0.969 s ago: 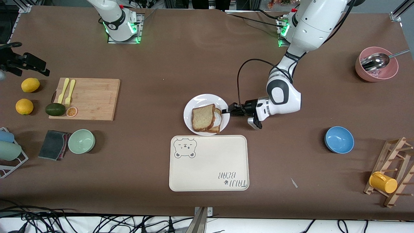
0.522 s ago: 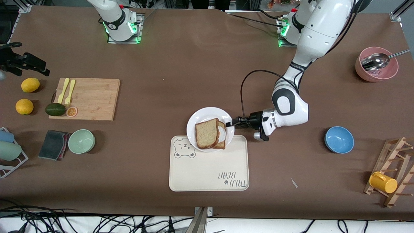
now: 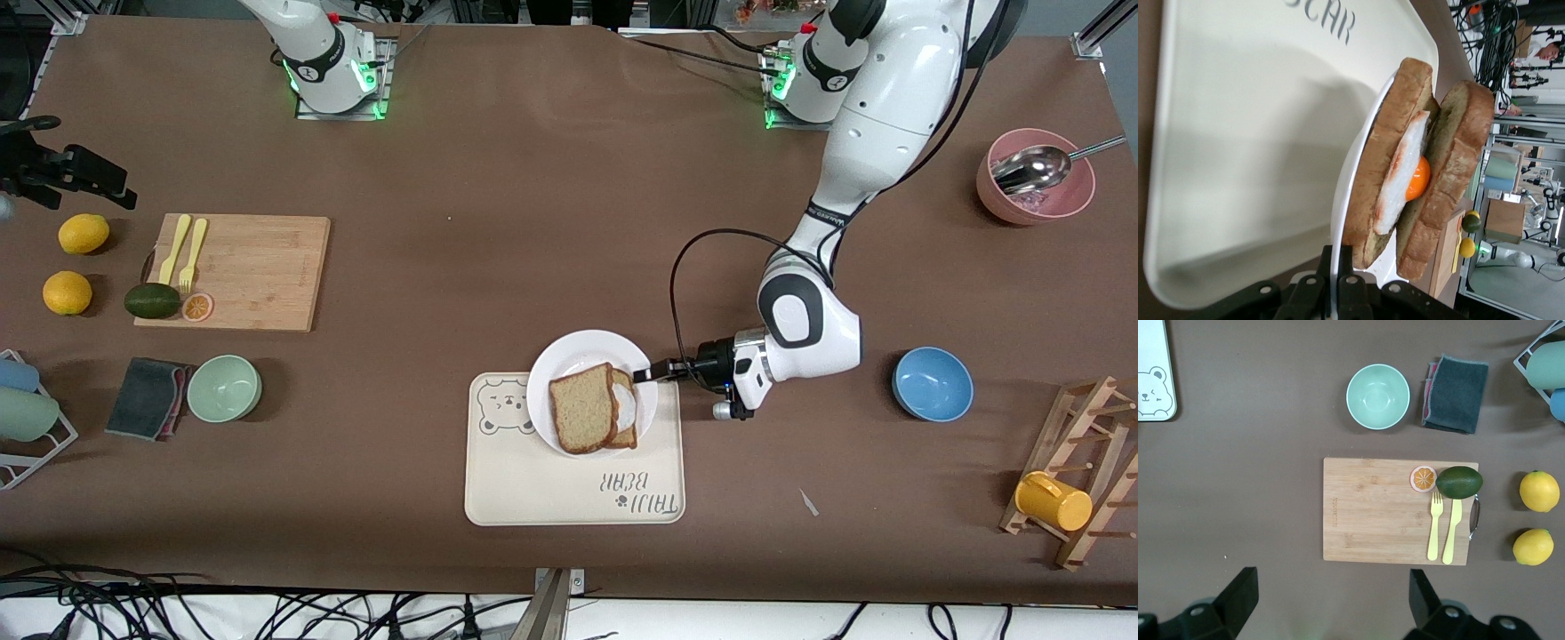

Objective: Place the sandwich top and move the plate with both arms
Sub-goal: 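Slide the plate with the left gripper onto the bear tray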

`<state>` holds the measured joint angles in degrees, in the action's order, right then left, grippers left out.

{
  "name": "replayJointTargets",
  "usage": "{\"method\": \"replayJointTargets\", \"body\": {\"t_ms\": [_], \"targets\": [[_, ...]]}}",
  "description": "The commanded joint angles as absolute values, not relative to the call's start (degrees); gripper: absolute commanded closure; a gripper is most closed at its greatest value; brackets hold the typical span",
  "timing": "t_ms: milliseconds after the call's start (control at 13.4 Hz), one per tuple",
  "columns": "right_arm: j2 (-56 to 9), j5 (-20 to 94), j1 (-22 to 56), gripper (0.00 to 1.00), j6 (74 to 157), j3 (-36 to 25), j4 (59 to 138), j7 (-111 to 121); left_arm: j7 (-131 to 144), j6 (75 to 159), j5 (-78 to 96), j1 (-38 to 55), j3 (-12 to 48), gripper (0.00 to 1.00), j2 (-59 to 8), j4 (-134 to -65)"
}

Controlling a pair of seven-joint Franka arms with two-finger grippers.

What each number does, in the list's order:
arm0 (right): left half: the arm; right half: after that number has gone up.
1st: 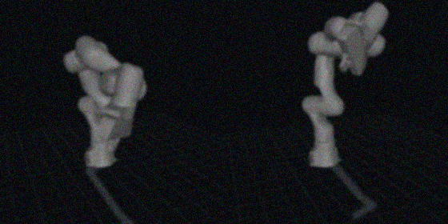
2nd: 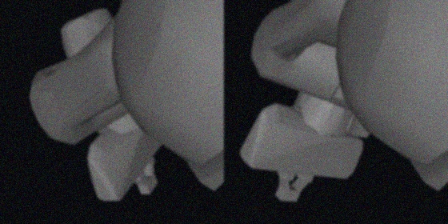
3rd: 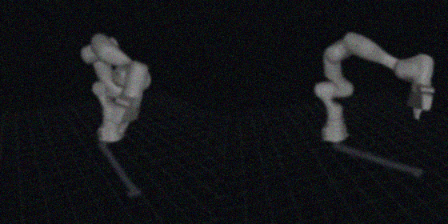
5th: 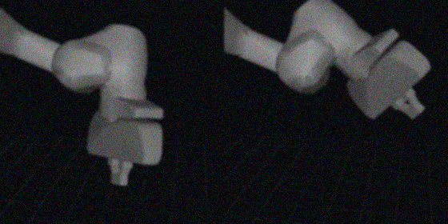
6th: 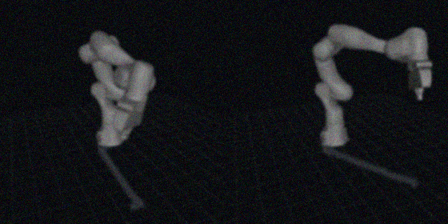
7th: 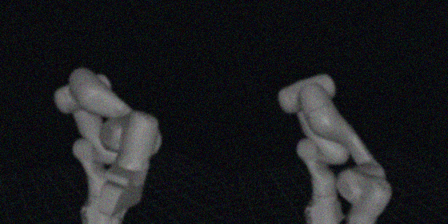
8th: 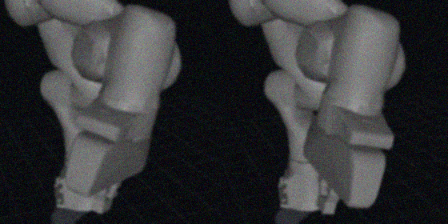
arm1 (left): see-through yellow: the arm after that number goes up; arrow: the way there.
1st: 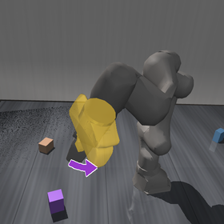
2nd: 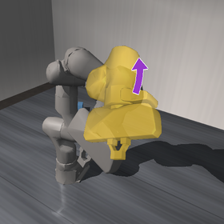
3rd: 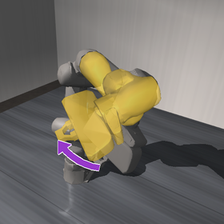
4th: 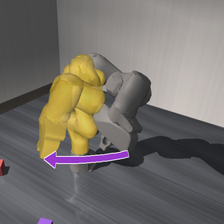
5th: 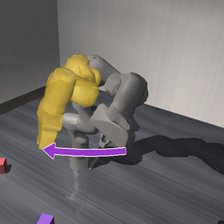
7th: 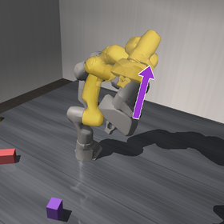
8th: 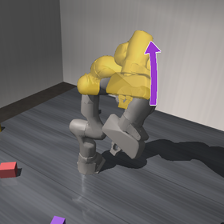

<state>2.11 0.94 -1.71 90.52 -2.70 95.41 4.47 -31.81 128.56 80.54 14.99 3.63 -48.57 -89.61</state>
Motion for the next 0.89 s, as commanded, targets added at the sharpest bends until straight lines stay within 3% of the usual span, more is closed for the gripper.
{"method": "replayJointTargets", "body": {"t_ms": [0,298,820], "targets": [[2.1,1.0,-2.4,0.0,89.7,-2.2,94.8,4.3,-27.1,128.1,78.7,14.4,2.8,1.0,-51.9,-82.9],[2.1,1.0,-2.4,0.0,89.7,-2.2,94.8,4.3,-25.0,128.1,78.7,14.4,1.3,1.0,-55.5,-77.4],[2.1,1.0,-2.4,0.0,89.7,-2.2,94.8,4.3,-24.3,128.1,78.7,14.7,0.2,1.0,-57.3,-74.5]]}}
